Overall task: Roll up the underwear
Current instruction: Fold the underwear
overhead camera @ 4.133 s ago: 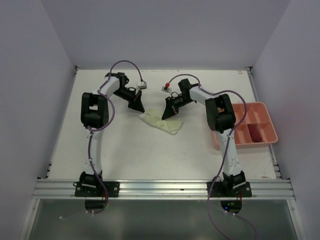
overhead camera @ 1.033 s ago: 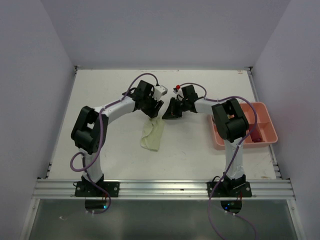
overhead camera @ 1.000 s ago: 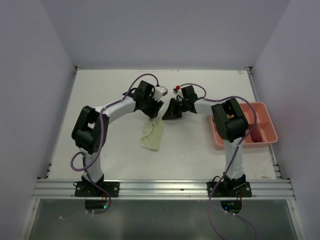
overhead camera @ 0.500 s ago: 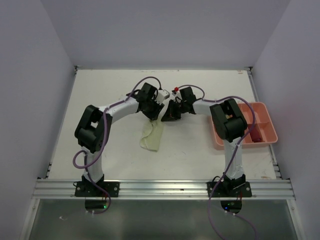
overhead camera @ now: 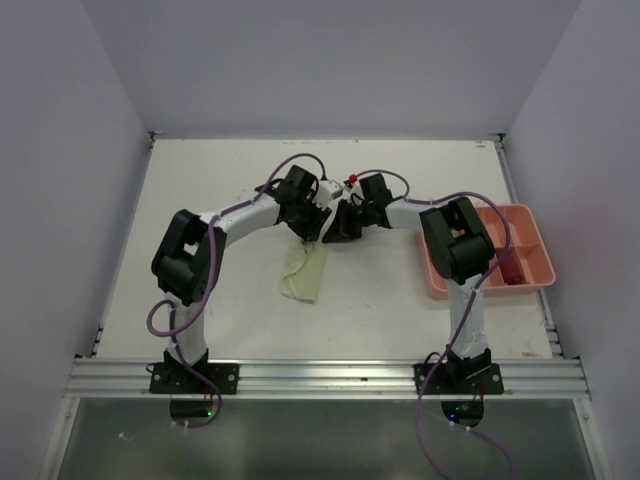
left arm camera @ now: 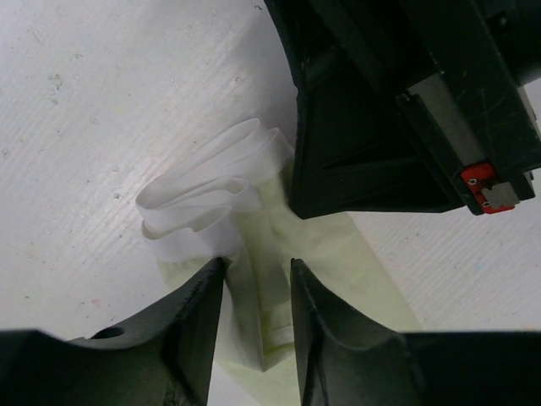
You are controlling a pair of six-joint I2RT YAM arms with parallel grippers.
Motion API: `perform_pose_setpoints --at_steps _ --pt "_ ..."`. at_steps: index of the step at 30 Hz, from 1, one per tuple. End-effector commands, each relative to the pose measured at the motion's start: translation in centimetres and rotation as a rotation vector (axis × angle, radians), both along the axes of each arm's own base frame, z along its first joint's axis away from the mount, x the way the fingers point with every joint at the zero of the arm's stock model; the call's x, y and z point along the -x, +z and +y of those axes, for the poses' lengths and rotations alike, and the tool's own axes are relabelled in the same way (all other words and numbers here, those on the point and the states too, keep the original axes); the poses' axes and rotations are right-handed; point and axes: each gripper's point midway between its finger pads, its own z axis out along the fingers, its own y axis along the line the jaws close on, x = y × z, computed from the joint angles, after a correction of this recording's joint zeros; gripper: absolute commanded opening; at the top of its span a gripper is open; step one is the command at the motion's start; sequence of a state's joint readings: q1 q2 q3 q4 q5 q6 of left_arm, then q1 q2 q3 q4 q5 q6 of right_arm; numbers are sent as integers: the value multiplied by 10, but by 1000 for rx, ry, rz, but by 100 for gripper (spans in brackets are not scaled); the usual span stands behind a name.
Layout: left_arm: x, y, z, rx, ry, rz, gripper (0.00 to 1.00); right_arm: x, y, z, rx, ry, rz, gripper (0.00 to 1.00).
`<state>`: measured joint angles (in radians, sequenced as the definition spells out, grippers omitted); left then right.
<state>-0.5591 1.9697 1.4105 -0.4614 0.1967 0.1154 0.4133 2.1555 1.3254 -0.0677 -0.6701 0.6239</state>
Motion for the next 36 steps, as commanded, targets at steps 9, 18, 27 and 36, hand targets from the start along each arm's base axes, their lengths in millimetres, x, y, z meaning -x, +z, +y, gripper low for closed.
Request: perform_pose_setpoints --at_steps 9,18,27,36 --pt "1 4 -5 -8 -13 8 41 1 -17 -4 37 -27 29 5" --pt "0 4 -5 -37 -8 2 2 0 -19 -4 39 -33 27 5" --pt "-1 29 -22 52 5 32 0 3 -21 -6 41 -38 31 6" --pt "19 17 -35 114 39 192 0 6 -25 -6 38 -50 51 6"
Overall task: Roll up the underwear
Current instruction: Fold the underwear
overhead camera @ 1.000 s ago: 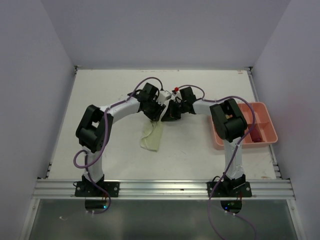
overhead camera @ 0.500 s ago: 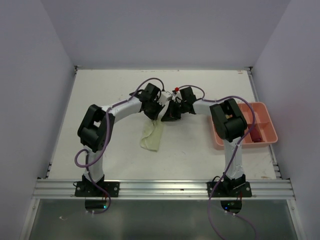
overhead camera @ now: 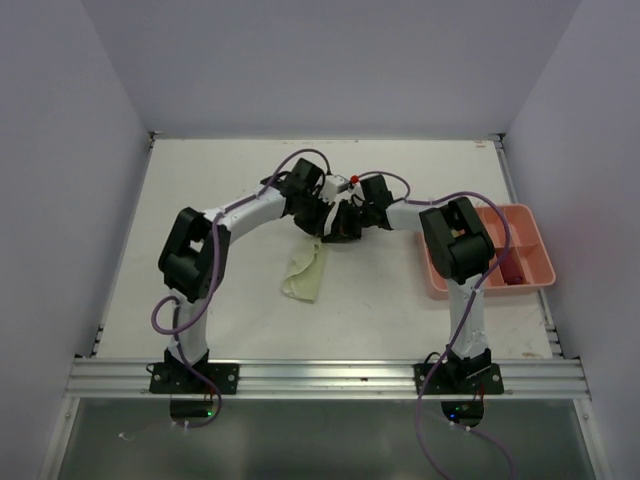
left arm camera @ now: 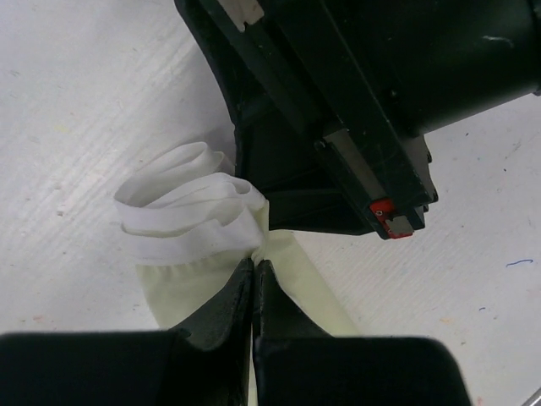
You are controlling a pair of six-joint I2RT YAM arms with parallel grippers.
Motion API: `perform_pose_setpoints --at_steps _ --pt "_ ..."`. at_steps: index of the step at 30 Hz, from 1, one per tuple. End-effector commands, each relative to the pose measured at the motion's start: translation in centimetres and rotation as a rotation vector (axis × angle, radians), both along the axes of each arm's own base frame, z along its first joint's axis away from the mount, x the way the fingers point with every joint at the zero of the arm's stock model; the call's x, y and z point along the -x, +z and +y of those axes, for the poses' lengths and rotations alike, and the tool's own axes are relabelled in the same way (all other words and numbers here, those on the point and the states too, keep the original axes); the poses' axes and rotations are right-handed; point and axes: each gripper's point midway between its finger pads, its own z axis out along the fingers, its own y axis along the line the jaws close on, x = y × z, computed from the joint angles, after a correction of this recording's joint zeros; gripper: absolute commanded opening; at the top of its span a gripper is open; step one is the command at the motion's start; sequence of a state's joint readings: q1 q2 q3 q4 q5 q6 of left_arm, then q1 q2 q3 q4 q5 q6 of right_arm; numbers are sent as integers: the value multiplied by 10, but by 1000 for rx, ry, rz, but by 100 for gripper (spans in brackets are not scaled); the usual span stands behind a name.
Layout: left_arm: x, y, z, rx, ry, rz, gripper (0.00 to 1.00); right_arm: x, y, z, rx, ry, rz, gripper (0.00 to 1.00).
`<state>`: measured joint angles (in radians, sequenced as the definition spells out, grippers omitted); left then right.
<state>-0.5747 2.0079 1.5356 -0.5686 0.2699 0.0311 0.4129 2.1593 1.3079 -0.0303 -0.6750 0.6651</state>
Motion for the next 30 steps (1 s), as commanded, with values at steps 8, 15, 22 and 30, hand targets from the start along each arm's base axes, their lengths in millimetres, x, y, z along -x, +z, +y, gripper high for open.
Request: perform_pose_setpoints --at_steps 8,15,22,30 --pt "19 -25 -8 70 117 192 0 7 -24 -9 55 -32 42 6" --pt "7 -40 1 93 202 213 2 7 -10 -11 65 -11 17 8" --pt "4 -58 4 119 209 257 24 -6 32 -31 82 -18 -51 12" --pt "8 -62 4 177 197 303 44 -13 75 -30 -36 -68 -117 5"
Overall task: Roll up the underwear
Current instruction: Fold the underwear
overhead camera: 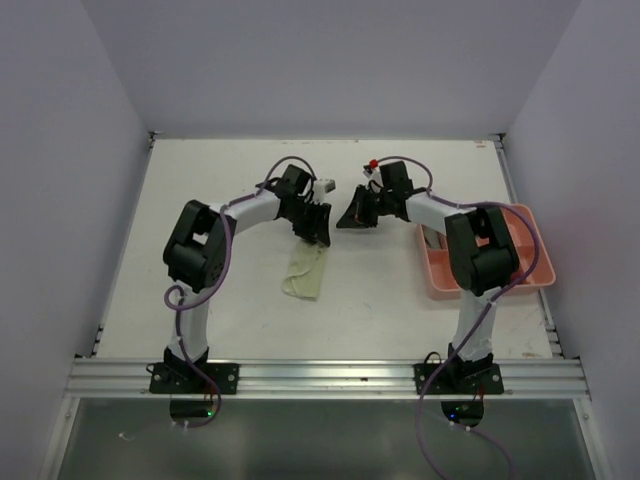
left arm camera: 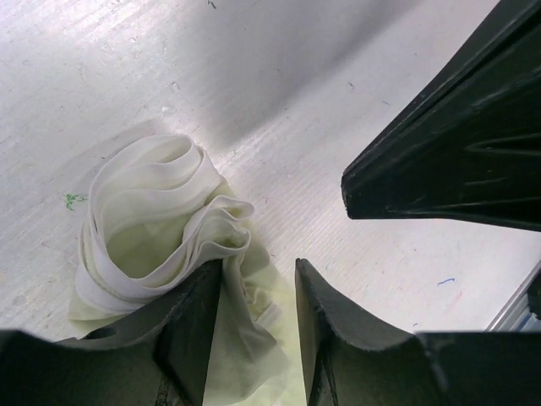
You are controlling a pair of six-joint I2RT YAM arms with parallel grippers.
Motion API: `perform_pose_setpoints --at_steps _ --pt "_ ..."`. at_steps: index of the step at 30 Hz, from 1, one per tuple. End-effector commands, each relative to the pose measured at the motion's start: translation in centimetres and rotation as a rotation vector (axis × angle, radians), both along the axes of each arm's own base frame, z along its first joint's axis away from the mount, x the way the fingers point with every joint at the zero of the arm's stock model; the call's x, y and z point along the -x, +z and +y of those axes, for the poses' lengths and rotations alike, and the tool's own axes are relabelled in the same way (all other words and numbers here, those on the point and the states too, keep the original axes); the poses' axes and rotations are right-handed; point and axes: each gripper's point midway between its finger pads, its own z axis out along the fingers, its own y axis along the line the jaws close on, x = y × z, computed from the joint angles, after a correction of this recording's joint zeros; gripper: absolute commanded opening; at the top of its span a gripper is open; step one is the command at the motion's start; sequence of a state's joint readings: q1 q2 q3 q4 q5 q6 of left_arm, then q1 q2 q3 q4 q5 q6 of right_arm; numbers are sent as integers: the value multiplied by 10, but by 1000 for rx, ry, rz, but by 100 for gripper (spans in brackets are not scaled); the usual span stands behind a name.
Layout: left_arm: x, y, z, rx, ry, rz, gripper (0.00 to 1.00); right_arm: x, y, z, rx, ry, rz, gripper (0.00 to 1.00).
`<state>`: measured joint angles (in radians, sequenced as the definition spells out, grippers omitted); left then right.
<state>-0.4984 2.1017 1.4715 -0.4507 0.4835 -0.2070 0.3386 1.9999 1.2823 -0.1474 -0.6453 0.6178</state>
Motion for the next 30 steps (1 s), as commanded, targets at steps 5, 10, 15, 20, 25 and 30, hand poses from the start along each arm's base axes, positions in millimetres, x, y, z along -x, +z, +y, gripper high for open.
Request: perform_pose_setpoints --at_steps 5,10,15,20,25,30 --pt "4 -19 11 102 -2 77 50 -11 22 17 -118 -26 -19 4" --pt "5 -5 11 192 -58 58 58 -19 13 22 -136 -22 -32 2" --pt "7 0 11 240 -104 37 64 -23 15 35 -180 -17 -17 2" --pt "7 -4 11 248 -110 43 66 -14 8 49 -160 8 -18 4" --pt "7 -9 14 243 -100 62 67 -10 3 55 -146 21 -22 4" --pt "7 -9 15 244 -98 61 67 -8 -13 53 -94 28 -13 3"
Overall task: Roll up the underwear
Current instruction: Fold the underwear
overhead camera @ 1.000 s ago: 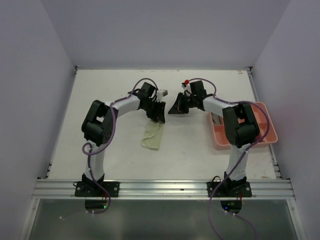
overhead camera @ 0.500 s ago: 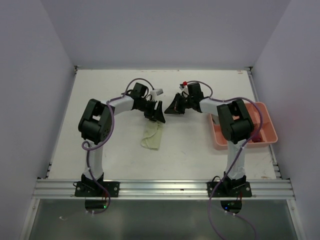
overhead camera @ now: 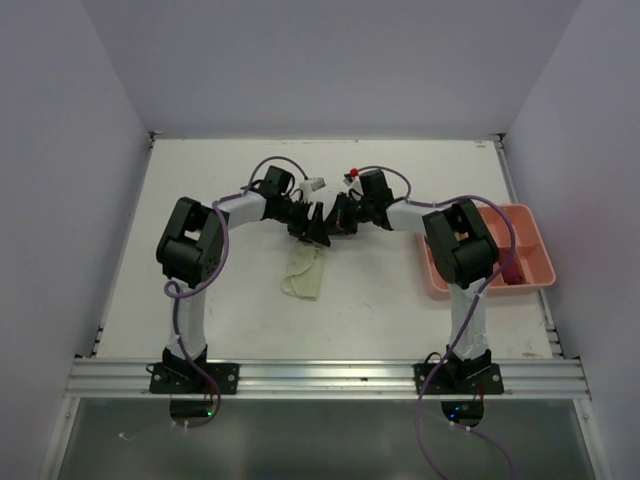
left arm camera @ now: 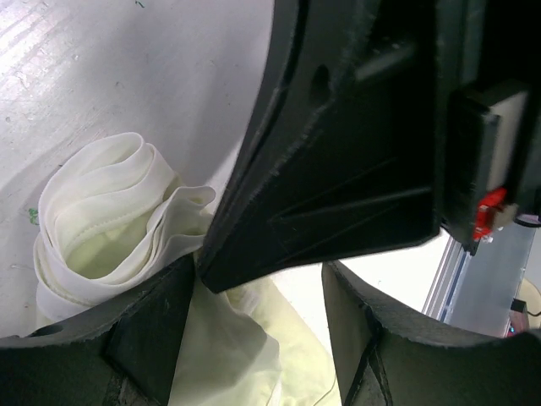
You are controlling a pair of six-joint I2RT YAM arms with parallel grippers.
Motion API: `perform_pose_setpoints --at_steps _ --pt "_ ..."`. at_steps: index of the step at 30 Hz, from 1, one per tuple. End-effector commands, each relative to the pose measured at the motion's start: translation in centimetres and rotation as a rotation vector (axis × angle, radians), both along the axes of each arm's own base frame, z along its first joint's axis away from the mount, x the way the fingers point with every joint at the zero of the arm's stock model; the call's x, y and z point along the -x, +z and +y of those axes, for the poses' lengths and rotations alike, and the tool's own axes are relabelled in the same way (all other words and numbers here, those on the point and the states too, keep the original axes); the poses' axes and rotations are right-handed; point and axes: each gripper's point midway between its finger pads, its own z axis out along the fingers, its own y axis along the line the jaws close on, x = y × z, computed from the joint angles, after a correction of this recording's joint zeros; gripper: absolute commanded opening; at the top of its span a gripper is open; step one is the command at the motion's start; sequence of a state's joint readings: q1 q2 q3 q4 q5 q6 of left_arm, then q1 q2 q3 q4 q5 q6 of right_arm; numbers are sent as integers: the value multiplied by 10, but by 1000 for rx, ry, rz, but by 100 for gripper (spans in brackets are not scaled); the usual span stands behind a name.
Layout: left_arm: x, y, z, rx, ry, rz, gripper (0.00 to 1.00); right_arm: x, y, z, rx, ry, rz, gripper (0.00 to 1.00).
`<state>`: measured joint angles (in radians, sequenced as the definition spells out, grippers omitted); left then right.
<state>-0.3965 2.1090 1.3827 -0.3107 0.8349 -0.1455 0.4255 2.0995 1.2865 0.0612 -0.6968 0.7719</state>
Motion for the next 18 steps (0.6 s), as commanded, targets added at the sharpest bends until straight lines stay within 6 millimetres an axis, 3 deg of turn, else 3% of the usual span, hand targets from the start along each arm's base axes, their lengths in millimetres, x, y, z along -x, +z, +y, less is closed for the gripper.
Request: perform_pose_setpoints --at_steps 1,7,14,17,18 --pt "0 -21 12 -42 12 10 67 -13 -7 -1 37 -6 -40 3" --pt "5 -20 12 -35 0 15 67 -20 -34 -7 96 -19 -39 4" --pt "10 -15 13 -26 -20 3 67 -28 -44 -12 134 -64 -41 4" --pt "8 5 13 -9 -41 -60 67 -28 -50 -15 153 -74 -29 4" --pt "6 21 12 5 -47 -98 66 -27 -52 -15 154 -71 -25 4"
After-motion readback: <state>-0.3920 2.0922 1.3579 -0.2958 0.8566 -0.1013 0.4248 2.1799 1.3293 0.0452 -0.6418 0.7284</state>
